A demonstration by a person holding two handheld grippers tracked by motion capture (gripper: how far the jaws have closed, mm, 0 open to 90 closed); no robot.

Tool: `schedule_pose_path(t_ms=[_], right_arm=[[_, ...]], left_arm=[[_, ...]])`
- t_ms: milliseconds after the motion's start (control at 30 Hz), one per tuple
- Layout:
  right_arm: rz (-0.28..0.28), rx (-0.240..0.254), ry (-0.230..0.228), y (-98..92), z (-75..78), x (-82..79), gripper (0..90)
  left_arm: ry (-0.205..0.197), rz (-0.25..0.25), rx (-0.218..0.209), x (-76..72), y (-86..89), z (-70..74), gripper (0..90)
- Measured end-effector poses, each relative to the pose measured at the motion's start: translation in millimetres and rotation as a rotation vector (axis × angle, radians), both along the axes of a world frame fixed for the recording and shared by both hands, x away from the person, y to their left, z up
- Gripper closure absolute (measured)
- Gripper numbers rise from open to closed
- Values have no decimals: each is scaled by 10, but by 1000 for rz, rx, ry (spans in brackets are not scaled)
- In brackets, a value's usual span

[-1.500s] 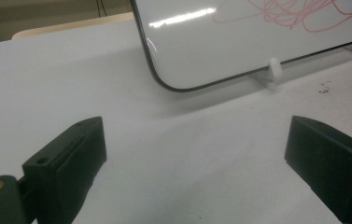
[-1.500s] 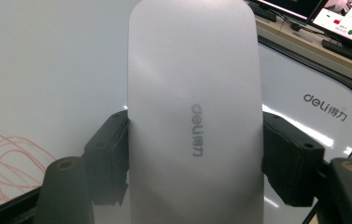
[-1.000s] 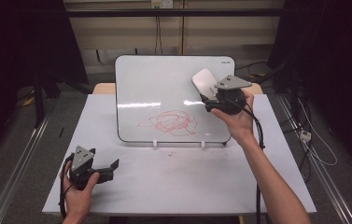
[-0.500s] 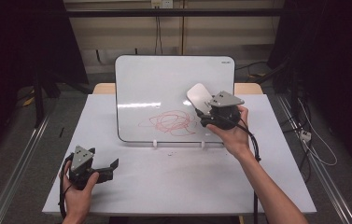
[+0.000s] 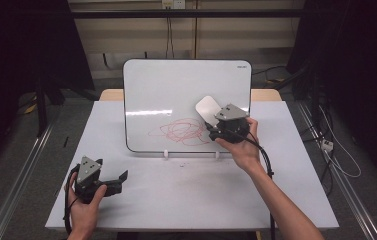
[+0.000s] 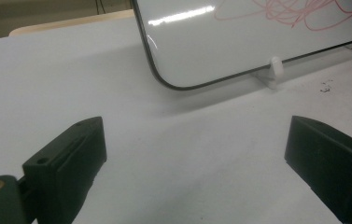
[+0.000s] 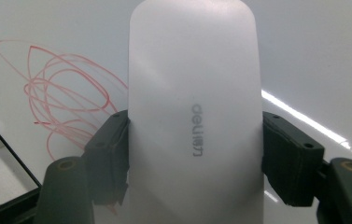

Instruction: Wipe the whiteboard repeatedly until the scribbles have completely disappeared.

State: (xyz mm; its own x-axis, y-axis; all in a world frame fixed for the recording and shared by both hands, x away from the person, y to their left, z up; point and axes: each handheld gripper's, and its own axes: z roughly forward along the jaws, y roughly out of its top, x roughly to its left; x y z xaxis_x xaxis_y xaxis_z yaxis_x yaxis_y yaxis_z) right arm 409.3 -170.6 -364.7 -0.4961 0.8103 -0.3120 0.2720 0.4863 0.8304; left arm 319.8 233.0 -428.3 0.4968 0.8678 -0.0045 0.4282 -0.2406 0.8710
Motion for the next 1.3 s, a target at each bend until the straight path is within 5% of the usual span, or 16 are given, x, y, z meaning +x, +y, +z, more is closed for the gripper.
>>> schedule_pose_path(t_ms=[233, 800, 1300], right_arm=[[-16, -16, -19, 54, -52, 35, 317], [-58, -173, -70, 237, -183, 86, 318], [-96, -220, -97, 318, -225, 74, 318]], left_arm=[[-7, -6, 5, -13, -6, 10, 56], [-7, -3, 11, -17, 4, 12, 56], [-9, -4, 11, -24, -3, 16, 56]])
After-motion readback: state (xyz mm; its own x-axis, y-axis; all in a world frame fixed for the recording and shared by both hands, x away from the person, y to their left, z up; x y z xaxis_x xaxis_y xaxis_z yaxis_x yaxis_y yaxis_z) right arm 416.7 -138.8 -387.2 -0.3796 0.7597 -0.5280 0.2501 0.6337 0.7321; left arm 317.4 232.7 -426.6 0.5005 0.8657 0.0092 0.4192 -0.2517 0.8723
